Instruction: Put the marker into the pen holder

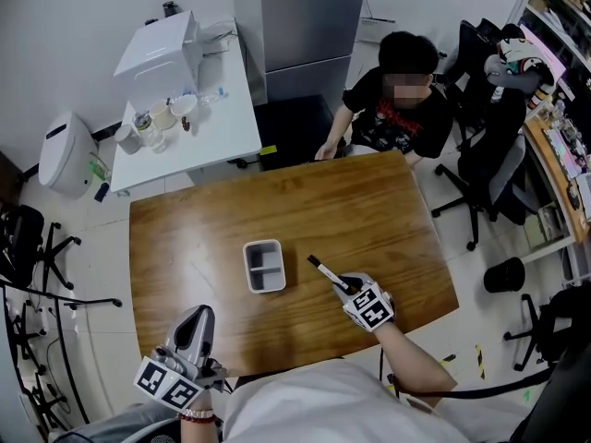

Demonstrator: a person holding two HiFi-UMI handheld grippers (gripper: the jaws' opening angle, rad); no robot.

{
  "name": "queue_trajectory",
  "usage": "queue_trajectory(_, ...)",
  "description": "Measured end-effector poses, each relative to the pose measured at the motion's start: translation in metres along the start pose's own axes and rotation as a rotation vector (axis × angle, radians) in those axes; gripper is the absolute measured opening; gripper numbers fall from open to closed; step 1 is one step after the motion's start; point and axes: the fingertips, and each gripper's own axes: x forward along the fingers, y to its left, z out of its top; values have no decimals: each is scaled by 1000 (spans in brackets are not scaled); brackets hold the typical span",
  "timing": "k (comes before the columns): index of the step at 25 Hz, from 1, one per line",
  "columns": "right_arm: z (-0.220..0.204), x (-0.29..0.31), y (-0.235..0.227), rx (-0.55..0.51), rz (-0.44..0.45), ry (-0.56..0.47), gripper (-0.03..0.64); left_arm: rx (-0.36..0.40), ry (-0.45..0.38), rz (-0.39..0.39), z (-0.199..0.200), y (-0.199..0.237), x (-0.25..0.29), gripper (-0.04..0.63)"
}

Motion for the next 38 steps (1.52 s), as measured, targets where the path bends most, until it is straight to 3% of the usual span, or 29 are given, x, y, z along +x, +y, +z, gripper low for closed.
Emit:
queue_trajectory(4,3,-3,-3,78,-3,7,67,-13,5,-7,-2,3,3,-8)
queue_trajectory(10,33,-27,-6,84,-22,-87,67,-9,-5,-22,1,4,10,-8)
queue_trajectory(13,61,-45,5,55,5,-163,67,-11,-6,-31,-1,1,13,-8)
queue_trajectory(19,115,-71,59,-99,149,-260,67,-8,-14,-36,-3,-5,12,-8)
queue_trajectory(24,127,-48,96,-150,238,-191,69,-11,24,19,-10,15,3,-8)
queue_trajectory(32,118,-20,117,-176,257,-53,69,-45,34,62,-13,44,-6,-8)
queue_trajectory(38,129,-8,117,-176,256,-58,72,-54,44,39,-16,48,2,-8)
